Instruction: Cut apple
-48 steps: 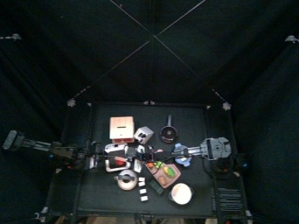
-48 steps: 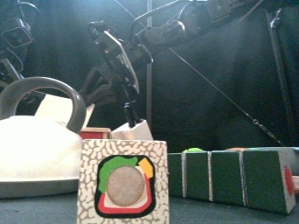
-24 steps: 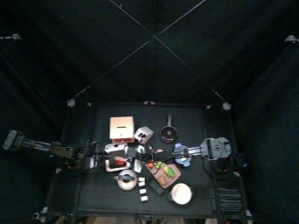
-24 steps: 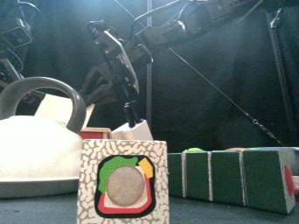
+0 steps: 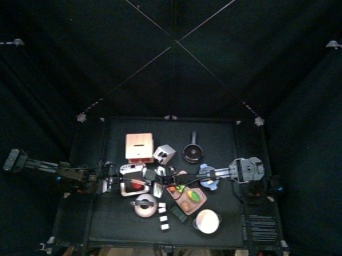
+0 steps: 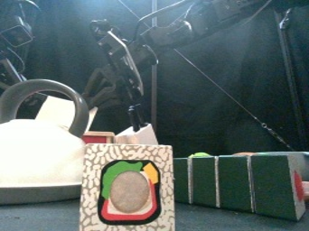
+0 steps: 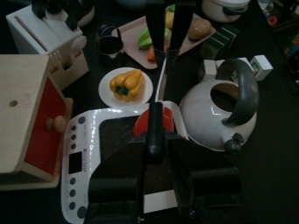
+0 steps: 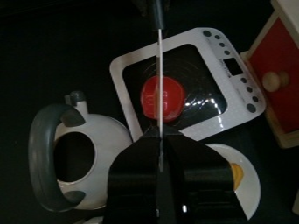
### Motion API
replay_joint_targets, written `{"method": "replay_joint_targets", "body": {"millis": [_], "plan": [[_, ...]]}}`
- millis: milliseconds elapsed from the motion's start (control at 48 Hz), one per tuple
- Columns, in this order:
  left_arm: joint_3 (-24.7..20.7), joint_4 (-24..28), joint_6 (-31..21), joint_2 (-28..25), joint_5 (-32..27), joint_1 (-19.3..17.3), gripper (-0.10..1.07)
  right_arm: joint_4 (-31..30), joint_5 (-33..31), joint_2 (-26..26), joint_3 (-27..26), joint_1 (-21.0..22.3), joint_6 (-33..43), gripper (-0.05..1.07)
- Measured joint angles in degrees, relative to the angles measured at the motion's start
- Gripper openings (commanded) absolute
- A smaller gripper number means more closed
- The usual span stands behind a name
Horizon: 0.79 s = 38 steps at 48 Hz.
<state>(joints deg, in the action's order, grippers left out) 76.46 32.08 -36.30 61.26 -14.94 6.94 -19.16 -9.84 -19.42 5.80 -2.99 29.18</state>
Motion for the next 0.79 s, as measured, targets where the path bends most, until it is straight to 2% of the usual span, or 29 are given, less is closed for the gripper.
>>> {"method": "replay_joint_targets", "body": {"millis": [792], "plan": [[0.1, -0.4, 0.3, 0.0, 0.7, -0.2, 0.55, 0.0, 0.0, -0.1, -0.1, -0.3, 0.0, 0.28]]}}
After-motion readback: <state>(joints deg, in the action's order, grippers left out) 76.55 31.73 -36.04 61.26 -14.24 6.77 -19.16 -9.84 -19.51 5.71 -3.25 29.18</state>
